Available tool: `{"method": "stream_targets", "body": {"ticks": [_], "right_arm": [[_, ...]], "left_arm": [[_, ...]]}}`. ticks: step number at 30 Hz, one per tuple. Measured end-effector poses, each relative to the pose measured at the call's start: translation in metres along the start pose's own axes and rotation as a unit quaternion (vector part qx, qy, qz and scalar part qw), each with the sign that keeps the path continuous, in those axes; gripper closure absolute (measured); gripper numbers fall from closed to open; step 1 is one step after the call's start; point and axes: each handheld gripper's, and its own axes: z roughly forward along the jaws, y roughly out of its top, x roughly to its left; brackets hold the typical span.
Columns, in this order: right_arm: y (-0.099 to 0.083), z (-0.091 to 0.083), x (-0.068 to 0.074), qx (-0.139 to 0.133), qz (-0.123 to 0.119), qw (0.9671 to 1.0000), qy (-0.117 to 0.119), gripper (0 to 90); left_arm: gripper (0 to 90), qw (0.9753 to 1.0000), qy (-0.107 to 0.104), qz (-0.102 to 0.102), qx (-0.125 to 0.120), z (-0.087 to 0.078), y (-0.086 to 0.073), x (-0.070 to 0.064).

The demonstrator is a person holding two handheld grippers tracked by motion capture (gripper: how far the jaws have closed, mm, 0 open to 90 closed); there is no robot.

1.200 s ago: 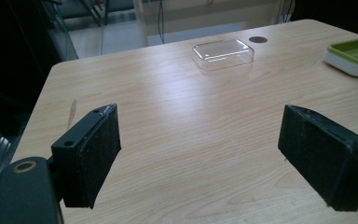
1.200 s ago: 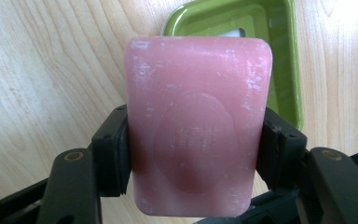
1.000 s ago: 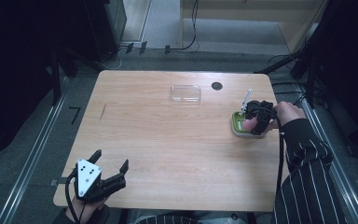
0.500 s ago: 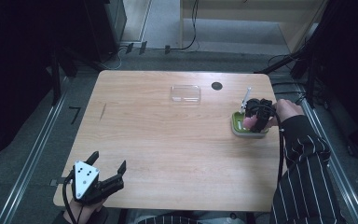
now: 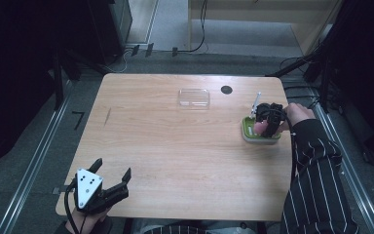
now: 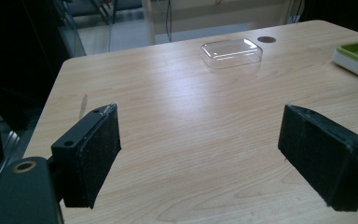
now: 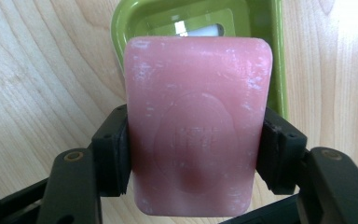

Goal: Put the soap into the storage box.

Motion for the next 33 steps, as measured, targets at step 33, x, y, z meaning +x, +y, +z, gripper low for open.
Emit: {"method": "stream_targets", "body": {"ticks": [33], "right_arm": [[0.012,0.021,-0.014,0.018,-0.013,0.9998,0.000,38.7]], "left_arm": [[13.4,0.9999,0.012,-0.005,0.001,-0.006,-0.003,0.003]]}}
